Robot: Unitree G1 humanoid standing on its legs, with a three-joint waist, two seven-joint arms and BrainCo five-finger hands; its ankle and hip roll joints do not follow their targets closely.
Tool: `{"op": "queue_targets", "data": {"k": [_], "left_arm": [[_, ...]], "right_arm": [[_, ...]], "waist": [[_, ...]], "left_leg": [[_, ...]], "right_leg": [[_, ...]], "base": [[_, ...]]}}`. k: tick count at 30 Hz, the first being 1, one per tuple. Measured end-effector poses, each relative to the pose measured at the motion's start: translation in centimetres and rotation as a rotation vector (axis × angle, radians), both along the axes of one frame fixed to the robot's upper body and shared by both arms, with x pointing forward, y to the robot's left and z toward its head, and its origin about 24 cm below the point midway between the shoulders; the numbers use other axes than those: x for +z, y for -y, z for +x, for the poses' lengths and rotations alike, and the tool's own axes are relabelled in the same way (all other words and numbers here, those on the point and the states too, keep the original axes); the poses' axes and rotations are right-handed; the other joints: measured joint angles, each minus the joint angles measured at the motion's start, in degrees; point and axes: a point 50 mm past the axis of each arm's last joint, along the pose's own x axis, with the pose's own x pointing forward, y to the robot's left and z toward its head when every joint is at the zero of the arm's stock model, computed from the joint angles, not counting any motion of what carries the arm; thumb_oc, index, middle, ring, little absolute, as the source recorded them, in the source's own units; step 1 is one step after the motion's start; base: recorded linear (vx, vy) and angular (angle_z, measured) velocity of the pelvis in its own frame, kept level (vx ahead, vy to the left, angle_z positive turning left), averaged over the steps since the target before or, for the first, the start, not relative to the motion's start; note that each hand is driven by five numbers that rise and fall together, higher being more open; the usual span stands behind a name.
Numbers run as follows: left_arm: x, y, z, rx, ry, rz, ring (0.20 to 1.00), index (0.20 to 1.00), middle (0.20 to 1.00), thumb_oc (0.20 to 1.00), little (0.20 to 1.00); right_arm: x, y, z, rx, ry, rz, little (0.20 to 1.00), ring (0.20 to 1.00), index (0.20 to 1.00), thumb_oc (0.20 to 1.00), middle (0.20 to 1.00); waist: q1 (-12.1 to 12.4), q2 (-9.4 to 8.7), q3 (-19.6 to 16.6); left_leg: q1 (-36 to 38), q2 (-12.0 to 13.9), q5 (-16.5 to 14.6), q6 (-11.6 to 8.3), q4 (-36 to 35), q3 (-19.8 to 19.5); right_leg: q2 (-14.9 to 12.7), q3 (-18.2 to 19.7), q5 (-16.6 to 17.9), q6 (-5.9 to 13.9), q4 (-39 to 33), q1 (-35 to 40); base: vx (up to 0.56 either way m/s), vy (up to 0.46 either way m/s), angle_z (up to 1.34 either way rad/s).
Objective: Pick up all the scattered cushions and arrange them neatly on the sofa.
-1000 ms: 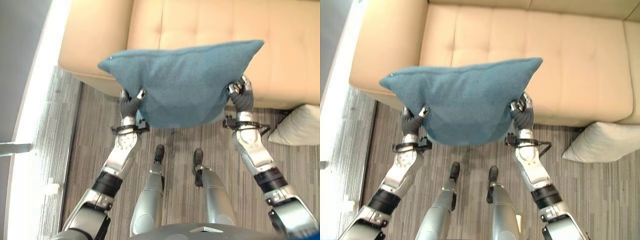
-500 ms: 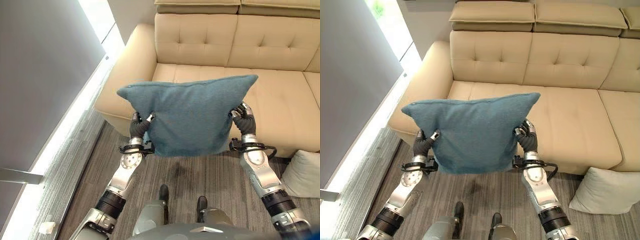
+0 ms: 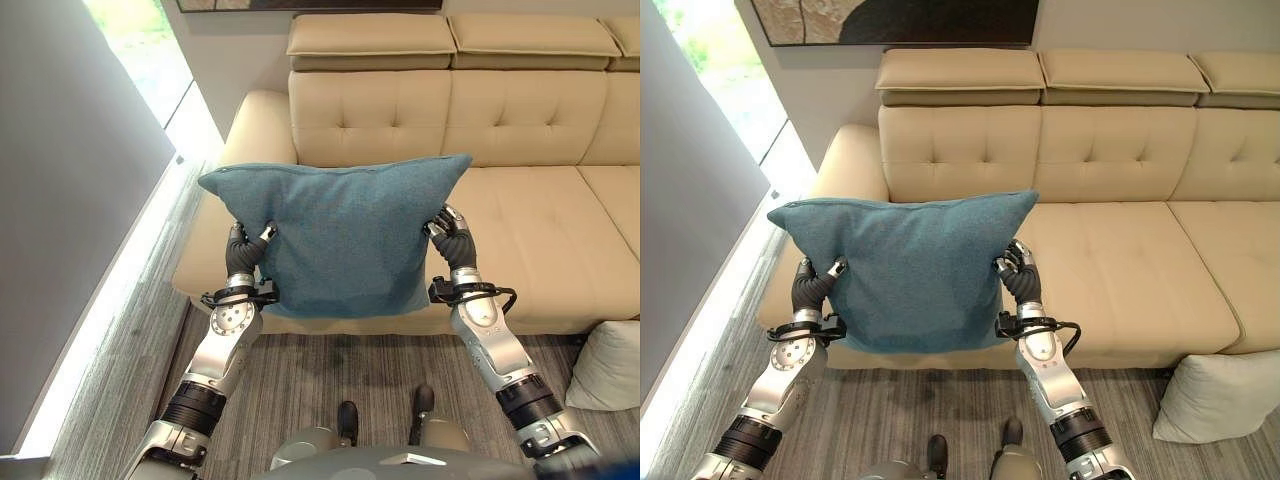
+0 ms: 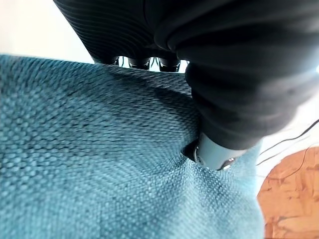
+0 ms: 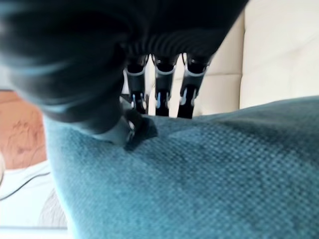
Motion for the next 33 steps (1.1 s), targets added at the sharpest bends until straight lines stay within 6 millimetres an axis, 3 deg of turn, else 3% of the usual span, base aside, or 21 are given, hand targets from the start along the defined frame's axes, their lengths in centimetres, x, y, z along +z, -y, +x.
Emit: {"op": "queue_targets", "data": {"k": [1,3,4,5,7,8,9,10,11,13,16,17,20,21,24,26,27,29,31,32,33], "left_arm": [[-0.1,0.0,0.0,0.003,-0.002,-0.005,0.2,0.2,0.2,0.2,0.2],[-0.8,0.5,-0.5,-0.003,-0.027,-0.025,0.2,0.2,0.2,0.2,0.2],[-1.2,1.2,-0.7,-0.011,-0.037,-0.05,0.2,0.2,0.2,0.2,0.2],[-1.2,1.4,-0.7,-0.013,-0.037,-0.059,0.2,0.2,0.2,0.2,0.2],[-0.9,1.6,-0.4,-0.02,-0.024,-0.061,0.2,0.2,0.2,0.2,0.2],[-0.8,2.0,-0.3,-0.026,-0.021,-0.072,0.2,0.2,0.2,0.2,0.2],[-0.9,1.9,-0.4,-0.028,-0.025,-0.07,0.2,0.2,0.2,0.2,0.2],[-0.9,1.9,-0.4,-0.031,-0.024,-0.068,0.2,0.2,0.2,0.2,0.2],[-0.7,2.1,-0.2,-0.042,-0.016,-0.069,0.2,0.2,0.2,0.2,0.2],[-0.2,2.8,0.2,-0.079,0.003,-0.063,0.2,0.2,0.2,0.2,0.2],[0.2,3.2,0.6,-0.097,0.015,-0.052,0.2,0.2,0.2,0.2,0.2],[0.3,3.1,0.6,-0.096,0.017,-0.052,0.2,0.2,0.2,0.2,0.2],[-0.1,3.0,0.4,-0.09,0.001,-0.054,0.2,0.2,0.2,0.2,0.2],[0.0,3.0,0.4,-0.092,0.006,-0.052,0.2,0.2,0.2,0.2,0.2],[0.4,2.3,0.5,-0.081,0.017,-0.033,0.2,0.2,0.2,0.2,0.2],[1.5,1.2,1.0,-0.058,0.054,0.014,0.2,0.2,0.2,0.2,0.2],[1.6,1.1,1.1,-0.054,0.059,0.024,0.2,0.2,0.2,0.2,0.2],[1.8,0.5,1.1,-0.04,0.066,0.039,0.2,0.2,0.2,0.2,0.2],[1.8,0.5,1.1,-0.041,0.067,0.049,0.2,0.2,0.2,0.2,0.2],[1.8,0.5,1.1,-0.038,0.066,0.043,0.2,0.2,0.2,0.2,0.2],[1.5,0.9,1.0,-0.04,0.061,0.027,0.2,0.2,0.2,0.2,0.2]], "right_arm": [[0.0,0.1,0.0,-0.003,0.001,0.003,0.2,0.2,0.2,0.2,0.2],[-0.4,0.4,-0.3,-0.012,-0.017,-0.003,0.2,0.2,0.2,0.2,0.2],[-0.4,0.9,-0.2,-0.018,-0.016,-0.026,0.2,0.2,0.2,0.2,0.2],[-0.4,1.4,-0.2,-0.022,-0.017,-0.044,0.2,0.2,0.2,0.2,0.2],[-0.2,1.8,-0.2,-0.031,-0.012,-0.051,0.2,0.2,0.2,0.2,0.2],[0.3,1.8,0.2,-0.028,0.009,-0.057,0.2,0.2,0.2,0.2,0.2],[0.4,1.8,0.3,-0.03,0.012,-0.056,0.2,0.2,0.2,0.2,0.2],[0.4,1.9,0.3,-0.033,0.012,-0.055,0.2,0.2,0.2,0.2,0.2],[0.5,2.1,0.3,-0.041,0.015,-0.054,0.2,0.2,0.2,0.2,0.2],[0.7,2.9,0.3,-0.066,0.021,-0.062,0.2,0.2,0.2,0.2,0.2],[0.8,3.2,0.4,-0.091,0.025,-0.051,0.2,0.2,0.2,0.2,0.2],[0.9,3.2,0.4,-0.091,0.028,-0.051,0.2,0.2,0.2,0.2,0.2],[0.9,3.2,0.5,-0.084,0.025,-0.062,0.2,0.2,0.2,0.2,0.2],[0.9,3.2,0.4,-0.085,0.024,-0.061,0.2,0.2,0.2,0.2,0.2],[1.4,2.7,0.4,-0.067,0.052,-0.078,0.2,0.2,0.2,0.2,0.2],[2.0,1.8,0.8,-0.036,0.075,-0.078,0.2,0.2,0.2,0.2,0.2],[1.9,1.7,0.8,-0.031,0.072,-0.08,0.2,0.2,0.2,0.2,0.2],[1.8,1.5,0.8,-0.015,0.068,-0.086,0.2,0.2,0.2,0.2,0.2],[1.6,1.5,0.6,-0.016,0.061,-0.092,0.2,0.2,0.2,0.2,0.2],[1.5,1.6,0.6,-0.017,0.06,-0.101,0.2,0.2,0.2,0.2,0.2],[1.4,1.9,0.6,-0.023,0.052,-0.113,0.2,0.2,0.2,0.2,0.2]], "waist": [[0.1,-1.08,0.5],[-0.6,-2.55,0.0],[-0.7,-2.21,-0.2],[-0.6,-1.87,-0.3],[0.0,-4.01,-0.3],[0.6,-4.49,-0.1],[1.2,-4.24,0.1],[0.8,-4.24,0.2],[0.0,-4.04,0.8],[-0.8,-4.75,1.6],[-0.8,-5.05,2.3],[-0.8,-4.58,2.3],[-0.3,-0.53,3.0],[-1.0,0.25,3.0],[0.2,0.94,3.1],[0.0,1.63,3.4],[0.1,1.64,3.4],[0.1,1.68,3.5],[-0.2,0.3,2.7],[-0.2,-0.61,2.3],[-0.2,-0.27,2.1]], "left_leg": [[1.5,-0.6,-0.2,-0.62,-0.4,0.0],[4.2,-0.9,-1.3,-1.59,-0.3,-1.6],[5.5,0.8,-3.1,-3.93,-0.2,-3.3],[6.0,3.1,-4.1,-5.53,0.8,-4.5],[0.3,4.6,-6.5,-7.99,13.8,-5.6],[-10.3,5.4,-6.0,-8.56,34.0,-5.9],[-13.1,6.3,-7.2,-8.79,38.0,-6.3],[-13.8,6.2,-7.5,-9.11,36.4,-6.3],[-14.7,6.3,-7.5,-9.1,34.0,-6.4],[-15.0,6.5,-6.4,-9.05,21.0,-4.4],[-14.0,7.7,-1.2,-8.83,11.9,-2.9],[-12.3,7.7,-0.5,-9.12,10.6,-3.0],[0.3,6.1,4.4,-5.98,-0.6,-4.0],[2.3,6.0,4.7,-5.43,-2.6,-4.2],[3.7,4.6,4.1,-4.55,-1.7,-3.5],[3.6,3.6,2.2,-1.74,-1.3,-2.8],[3.5,3.2,2.2,-1.77,-1.4,-2.7],[3.1,2.6,1.9,-2.22,-1.8,-3.1],[2.1,1.7,1.9,-2.6,-1.7,-4.2],[1.8,1.3,2.2,-2.97,-1.9,-4.8],[2.0,2.2,2.6,-3.78,-2.5,-5.7]], "right_leg": [[0.0,-1.7,2.1,-0.79,-3.9,0.6],[0.2,-1.6,6.2,-3.42,-3.4,3.8],[1.5,-2.2,8.9,-5.3,-2.2,4.9],[4.0,-3.5,7.8,-7.28,-2.3,6.3],[5.9,-5.0,6.7,-10.16,-4.6,8.8],[6.8,-5.2,5.6,-12.95,-4.4,9.4],[7.6,-5.1,4.9,-13.33,-4.6,10.4],[7.8,-5.3,4.0,-13.69,-4.6,11.3],[8.2,-6.1,3.3,-13.59,-5.2,12.7],[8.7,-6.7,1.6,-12.37,-7.2,15.2],[10.1,-7.4,0.3,-11.56,-7.2,16.9],[10.3,-7.2,0.1,-11.39,-7.2,17.1],[11.5,-4.9,0.1,-11.26,-7.2,20.2],[11.1,-4.9,-0.3,-11.03,-6.6,21.1],[8.1,-3.2,-3.5,-7.87,3.4,17.2],[4.4,-1.0,-9.2,-3.61,20.6,7.9],[3.2,0.8,-9.5,-3.02,20.3,6.8],[1.4,5.0,-8.3,-1.43,13.1,6.8],[1.4,6.1,-5.8,-0.77,6.8,8.3],[1.4,6.4,-1.7,-2.34,3.3,9.8],[2.5,5.7,0.7,-3.41,-0.4,11.8]], "base": [[0.16,-0.082,0.12],[0.28,-0.212,0.44],[0.29,-0.286,0.61],[0.16,-0.221,0.57],[0.07,-0.17,0.36],[0.1,-0.122,-0.05],[0.12,-0.057,-0.14],[0.14,-0.034,-0.04],[0.18,-0.009,0.15],[0.18,0.024,0.24],[0.22,0.118,0.11],[0.32,0.213,-0.31],[0.19,0.181,-0.32],[0.09,0.187,-0.11],[0.04,0.184,-0.22],[0.03,0.026,-0.26],[0.07,-0.063,0.0],[0.13,-0.126,0.04],[0.14,-0.133,0.3],[0.14,-0.11,0.43],[0.18,-0.14,0.3]]}}
